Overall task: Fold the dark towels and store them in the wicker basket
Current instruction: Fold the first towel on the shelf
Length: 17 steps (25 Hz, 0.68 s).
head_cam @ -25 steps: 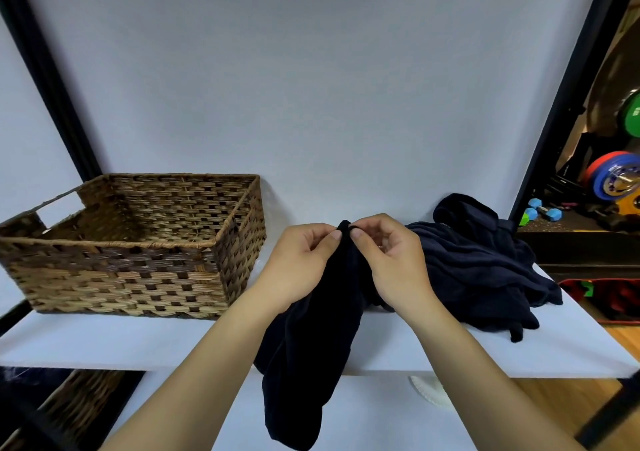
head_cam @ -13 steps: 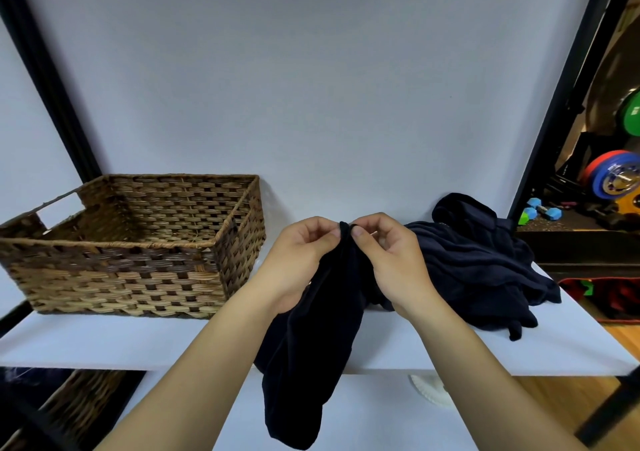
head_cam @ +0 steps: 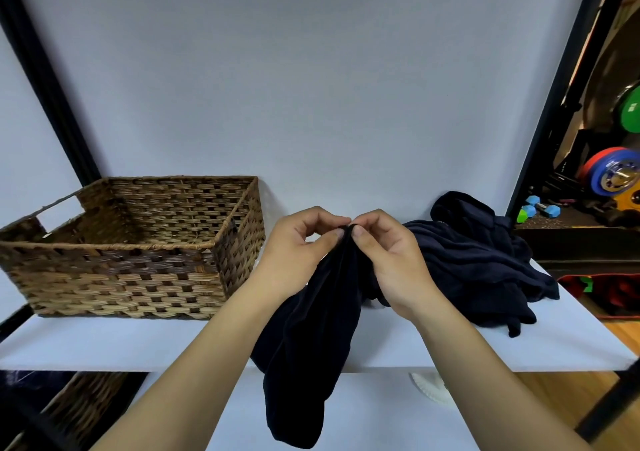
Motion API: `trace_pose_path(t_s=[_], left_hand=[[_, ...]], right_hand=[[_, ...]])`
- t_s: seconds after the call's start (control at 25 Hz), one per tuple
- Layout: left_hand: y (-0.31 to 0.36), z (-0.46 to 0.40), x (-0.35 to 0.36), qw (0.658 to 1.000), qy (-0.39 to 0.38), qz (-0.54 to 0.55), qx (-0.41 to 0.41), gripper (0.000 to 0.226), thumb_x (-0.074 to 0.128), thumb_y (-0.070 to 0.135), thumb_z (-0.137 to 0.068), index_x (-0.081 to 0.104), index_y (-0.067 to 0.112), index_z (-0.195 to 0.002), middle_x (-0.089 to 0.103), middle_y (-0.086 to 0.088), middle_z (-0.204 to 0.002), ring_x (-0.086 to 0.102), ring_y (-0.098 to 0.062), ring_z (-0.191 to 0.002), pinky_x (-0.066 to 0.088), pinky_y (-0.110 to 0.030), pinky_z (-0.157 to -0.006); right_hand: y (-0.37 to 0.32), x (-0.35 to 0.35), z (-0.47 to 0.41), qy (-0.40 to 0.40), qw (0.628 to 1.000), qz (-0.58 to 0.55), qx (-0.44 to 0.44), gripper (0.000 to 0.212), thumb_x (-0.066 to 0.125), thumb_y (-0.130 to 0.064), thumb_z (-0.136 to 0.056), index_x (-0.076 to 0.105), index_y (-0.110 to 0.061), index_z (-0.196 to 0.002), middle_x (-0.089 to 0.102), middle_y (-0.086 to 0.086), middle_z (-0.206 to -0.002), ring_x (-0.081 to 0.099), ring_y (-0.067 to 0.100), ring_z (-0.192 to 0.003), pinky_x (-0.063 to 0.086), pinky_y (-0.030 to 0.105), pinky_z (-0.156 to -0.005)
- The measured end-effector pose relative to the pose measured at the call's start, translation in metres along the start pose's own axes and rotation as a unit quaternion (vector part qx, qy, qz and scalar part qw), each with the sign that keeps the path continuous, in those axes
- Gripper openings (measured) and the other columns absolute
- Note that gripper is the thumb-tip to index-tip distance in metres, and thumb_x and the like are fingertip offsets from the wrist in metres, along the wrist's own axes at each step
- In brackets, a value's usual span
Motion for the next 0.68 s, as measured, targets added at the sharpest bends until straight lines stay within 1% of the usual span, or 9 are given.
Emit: trace_pose_path(t_s=[0.08,0.16,0.28,0.36,0.48,0.52,0.56,0.64,0.68], left_hand=[[0.003,0.001,0.001,0.999,-0.022,-0.005,0.024,0.029,0.063,0.001,-0.094,0.077,0.026,-0.102,0.073,-0.013,-0.100,0.068,-0.028,-0.101,0.057,-0.044,-0.090],[0.007,0.000,-0.001,0.997,-0.060,-0.017,0.047,0.035,0.059,0.006,-0.093,0.076,0.031,-0.109,0.069,-0.014,-0.103,0.064,-0.030,-0.103,0.055,-0.043,-0.090],[0.009,-0.006,-0.007,0.992,-0.100,-0.056,0.060,0.028,0.057,0.009,-0.091,0.077,0.022,-0.107,0.069,-0.004,-0.100,0.063,-0.025,-0.100,0.053,-0.047,-0.087],[0.012,-0.011,-0.009,0.989,-0.111,-0.071,0.061,0.026,0.058,0.010,-0.092,0.076,0.020,-0.108,0.068,-0.001,-0.100,0.065,-0.020,-0.099,0.054,-0.044,-0.085],[0.017,-0.017,-0.008,0.988,-0.109,-0.083,0.075,0.025,0.058,0.011,-0.092,0.075,0.021,-0.108,0.065,0.003,-0.107,0.066,-0.014,-0.103,0.056,-0.035,-0.087],[0.018,-0.018,-0.008,0.987,-0.113,-0.083,0.073,0.024,0.058,0.011,-0.093,0.074,0.020,-0.108,0.066,0.003,-0.112,0.066,-0.015,-0.108,0.056,-0.036,-0.091],[0.018,-0.021,-0.007,0.987,-0.120,-0.081,0.064,0.021,0.057,0.013,-0.093,0.073,0.018,-0.107,0.068,0.001,-0.115,0.066,-0.016,-0.109,0.056,-0.038,-0.094],[0.021,-0.025,-0.007,0.985,-0.132,-0.096,0.048,0.014,0.057,0.015,-0.093,0.068,0.016,-0.101,0.072,-0.003,-0.107,0.068,-0.017,-0.104,0.055,-0.037,-0.095],[0.025,-0.028,-0.007,0.983,-0.129,-0.123,0.049,0.009,0.057,0.015,-0.093,0.065,0.018,-0.098,0.072,-0.003,-0.102,0.068,-0.017,-0.100,0.055,-0.036,-0.093]], right_hand=[[-0.001,0.001,-0.001,-0.005,0.999,-0.022,0.027,0.012,0.066,-0.018,-0.094,0.066,-0.024,-0.084,0.068,0.007,-0.093,0.064,0.022,-0.092,0.052,0.042,-0.092],[-0.001,0.000,-0.002,-0.010,0.998,-0.032,0.049,0.013,0.066,-0.013,-0.096,0.061,-0.017,-0.084,0.071,0.007,-0.092,0.068,0.022,-0.089,0.054,0.038,-0.089],[-0.001,-0.003,-0.003,-0.007,0.998,-0.006,0.069,0.017,0.074,-0.024,-0.089,0.064,-0.011,-0.085,0.071,0.020,-0.105,0.071,0.030,-0.098,0.054,0.036,-0.094],[-0.004,-0.003,-0.003,0.015,0.998,0.021,0.065,0.015,0.075,-0.025,-0.089,0.072,-0.012,-0.084,0.070,0.020,-0.107,0.069,0.032,-0.102,0.053,0.033,-0.095],[-0.013,-0.001,-0.003,0.052,0.997,0.033,0.042,0.020,0.069,-0.018,-0.094,0.075,-0.013,-0.076,0.068,0.002,-0.076,0.065,0.010,-0.075,0.051,0.019,-0.079],[-0.016,0.000,-0.003,0.052,0.997,0.034,0.042,0.024,0.067,-0.017,-0.095,0.075,-0.014,-0.073,0.065,0.000,-0.068,0.062,0.009,-0.070,0.052,0.021,-0.077],[-0.016,0.001,-0.003,0.047,0.997,0.035,0.048,0.027,0.064,-0.018,-0.097,0.076,-0.014,-0.073,0.064,0.005,-0.067,0.062,0.012,-0.071,0.055,0.029,-0.081],[-0.018,0.004,-0.002,0.023,0.998,0.020,0.060,0.029,0.059,-0.023,-0.101,0.078,-0.009,-0.084,0.069,0.022,-0.081,0.065,0.025,-0.079,0.054,0.046,-0.091],[-0.019,0.007,-0.001,0.011,0.998,0.014,0.066,0.029,0.057,-0.026,-0.102,0.077,-0.009,-0.092,0.072,0.023,-0.091,0.067,0.028,-0.082,0.054,0.049,-0.093]])
Point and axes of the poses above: each hand's wrist, its own z-axis away from the middle knuckle, its own x-axis out of the palm, y = z × x, the point moved 4 cm from there along -z, towards the middle knuckle
